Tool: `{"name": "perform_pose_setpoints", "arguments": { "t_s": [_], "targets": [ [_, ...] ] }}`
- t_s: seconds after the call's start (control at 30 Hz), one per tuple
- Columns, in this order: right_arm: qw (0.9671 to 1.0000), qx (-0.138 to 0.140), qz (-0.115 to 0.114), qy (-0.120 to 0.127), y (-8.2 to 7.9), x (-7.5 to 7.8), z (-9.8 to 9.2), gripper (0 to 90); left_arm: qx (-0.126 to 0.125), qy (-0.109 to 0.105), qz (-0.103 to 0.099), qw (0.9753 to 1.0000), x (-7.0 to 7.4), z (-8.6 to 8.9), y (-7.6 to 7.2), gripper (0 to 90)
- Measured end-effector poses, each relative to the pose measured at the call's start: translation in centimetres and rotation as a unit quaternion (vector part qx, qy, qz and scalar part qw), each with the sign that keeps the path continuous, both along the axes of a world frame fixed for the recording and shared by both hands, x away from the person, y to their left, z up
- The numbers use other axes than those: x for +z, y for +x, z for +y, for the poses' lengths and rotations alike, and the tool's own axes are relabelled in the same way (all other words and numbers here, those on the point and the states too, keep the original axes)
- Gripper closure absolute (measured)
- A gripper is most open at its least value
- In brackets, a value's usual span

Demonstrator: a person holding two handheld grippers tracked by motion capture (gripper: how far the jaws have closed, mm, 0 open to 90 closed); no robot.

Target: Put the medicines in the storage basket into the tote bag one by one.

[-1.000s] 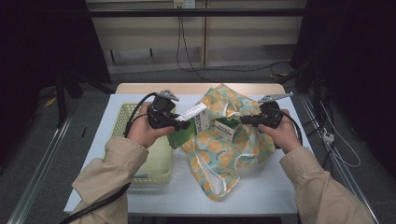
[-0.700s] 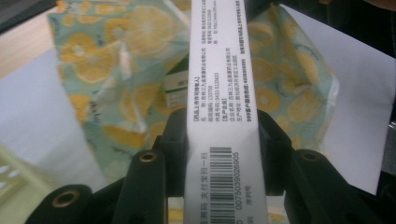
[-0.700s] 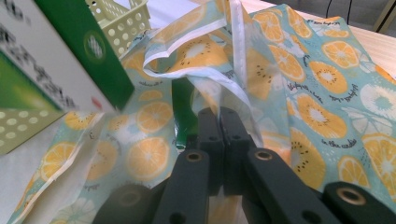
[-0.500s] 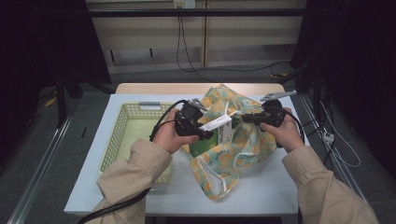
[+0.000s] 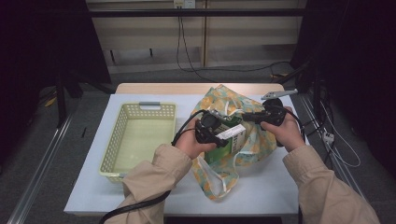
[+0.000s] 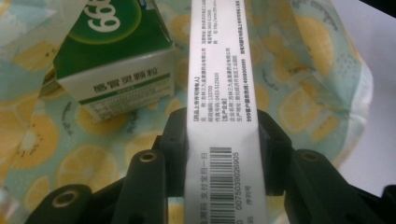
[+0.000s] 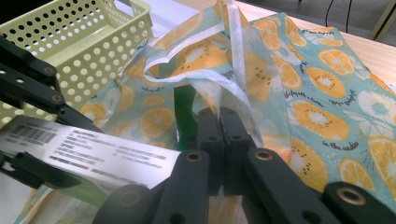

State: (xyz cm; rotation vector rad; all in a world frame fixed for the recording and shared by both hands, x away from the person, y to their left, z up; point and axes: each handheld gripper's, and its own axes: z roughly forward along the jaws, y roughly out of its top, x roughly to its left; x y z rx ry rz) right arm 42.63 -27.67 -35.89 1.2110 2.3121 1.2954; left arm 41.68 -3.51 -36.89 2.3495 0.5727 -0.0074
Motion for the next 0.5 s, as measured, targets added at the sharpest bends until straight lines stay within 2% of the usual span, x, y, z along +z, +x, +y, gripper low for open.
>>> {"name": "perform_pose_setpoints", "arguments": {
  "t_s": [0.13, 0.2, 0.33, 0.4, 0.43, 0.47, 0.5],
  "targets": [
    [1.0000, -0.002, 0.000, 0.000, 0.1, 0.0, -0.1, 89.6, 0.005, 0.001, -0.004, 1.0000, -0.3, -1.0, 0.3, 62.6],
    [1.0000, -0.002, -0.001, 0.000, 0.1, 0.0, -0.1, 89.6, 0.000, 0.009, -0.014, 0.9999, -0.2, -1.6, 0.4, 62.6],
    [1.0000, -0.002, -0.002, 0.001, 0.1, 0.2, -0.2, 89.6, 0.000, 0.005, -0.019, 0.9998, -0.4, -2.7, 0.5, 62.6],
    [1.0000, -0.004, -0.001, 0.002, 0.2, 0.2, -0.3, 89.6, 0.001, 0.013, -0.028, 0.9995, -0.6, -3.1, 0.7, 62.6],
    [1.0000, -0.004, -0.001, 0.000, 0.2, 0.1, -0.3, 89.6, 0.008, 0.006, -0.024, 0.9997, -0.8, -3.4, 0.8, 62.6],
    [1.0000, -0.004, -0.001, -0.001, 0.2, 0.1, -0.4, 89.6, 0.004, 0.012, -0.026, 0.9996, -1.0, -3.5, 1.0, 62.6],
    [1.0000, -0.005, -0.002, 0.000, 0.2, 0.2, -0.4, 89.6, 0.010, 0.011, -0.026, 0.9995, -1.2, -3.8, 1.0, 62.6]
  ]
}}
